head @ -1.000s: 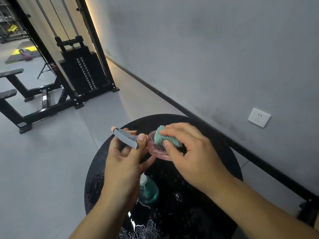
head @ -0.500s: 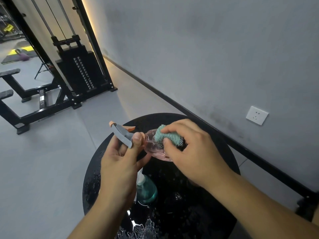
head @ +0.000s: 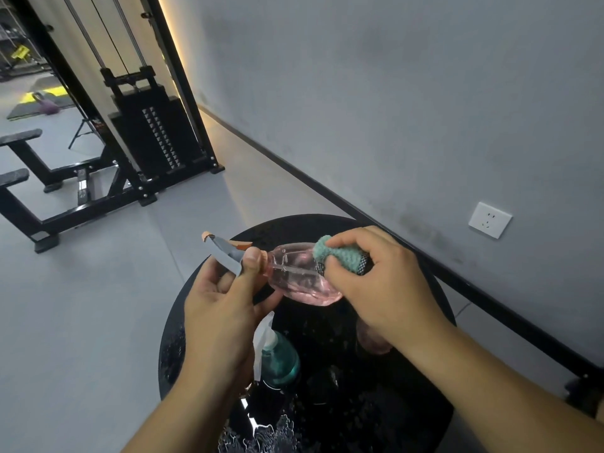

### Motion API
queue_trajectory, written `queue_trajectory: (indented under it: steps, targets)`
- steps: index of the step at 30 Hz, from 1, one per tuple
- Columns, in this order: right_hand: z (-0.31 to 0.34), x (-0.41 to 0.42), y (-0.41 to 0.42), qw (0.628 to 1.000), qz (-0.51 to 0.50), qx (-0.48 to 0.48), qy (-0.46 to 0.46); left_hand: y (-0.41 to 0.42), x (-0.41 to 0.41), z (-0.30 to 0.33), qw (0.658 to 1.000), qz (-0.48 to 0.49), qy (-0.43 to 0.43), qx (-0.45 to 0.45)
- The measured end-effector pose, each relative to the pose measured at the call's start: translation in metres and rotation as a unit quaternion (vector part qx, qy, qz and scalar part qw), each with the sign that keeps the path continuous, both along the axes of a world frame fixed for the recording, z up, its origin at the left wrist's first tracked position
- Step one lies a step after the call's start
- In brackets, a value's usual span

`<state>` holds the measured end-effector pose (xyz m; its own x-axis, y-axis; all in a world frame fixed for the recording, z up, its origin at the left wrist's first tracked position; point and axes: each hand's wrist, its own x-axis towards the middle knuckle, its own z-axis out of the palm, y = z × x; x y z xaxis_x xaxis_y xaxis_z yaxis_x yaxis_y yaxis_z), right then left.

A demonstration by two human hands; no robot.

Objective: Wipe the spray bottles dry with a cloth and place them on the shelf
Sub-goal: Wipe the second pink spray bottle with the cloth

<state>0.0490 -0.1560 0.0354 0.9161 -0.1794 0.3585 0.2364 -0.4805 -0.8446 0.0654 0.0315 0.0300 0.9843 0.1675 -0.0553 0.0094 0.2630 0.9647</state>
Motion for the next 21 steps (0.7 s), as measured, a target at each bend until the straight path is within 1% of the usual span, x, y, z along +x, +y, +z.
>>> queue_trajectory:
  steps: [3, 7, 9, 11, 13, 15, 18, 19, 21]
  targets:
    - [-0.002, 0.0, 0.0, 1.0, 0.007, 0.008, -0.008, -0.003, -0.001, -0.001, 1.0, -0.004, 0.005, -0.001]
    - [0.002, -0.002, 0.008, 0.996, 0.068, -0.036, -0.039, -0.005, -0.003, -0.001, 1.0, -0.002, 0.009, -0.003]
    - [0.003, 0.001, 0.004, 0.998, 0.046, -0.024, -0.026, -0.003, -0.001, 0.001, 1.0, 0.002, 0.01, -0.007]
    - [0.002, 0.003, -0.003, 1.0, 0.013, 0.01, -0.003, -0.001, 0.0, 0.003, 1.0, 0.008, 0.014, -0.018]
    - [0.0, 0.004, -0.005, 1.0, -0.001, 0.025, -0.003, -0.003, 0.001, 0.003, 1.0, 0.012, 0.012, -0.018]
    - [0.0, -0.001, -0.001, 0.999, 0.022, 0.02, -0.015, -0.006, -0.001, 0.002, 1.0, 0.008, 0.011, -0.019]
    - [0.002, -0.006, 0.008, 0.996, 0.071, -0.03, -0.048, -0.009, -0.003, 0.001, 1.0, -0.001, 0.015, -0.027]
    - [0.002, -0.006, 0.007, 0.995, 0.072, -0.036, -0.05, -0.008, -0.003, 0.002, 1.0, -0.002, 0.014, -0.026]
    - [0.003, -0.003, 0.001, 0.998, 0.047, -0.01, -0.033, -0.006, -0.002, 0.004, 1.0, 0.001, 0.009, -0.023]
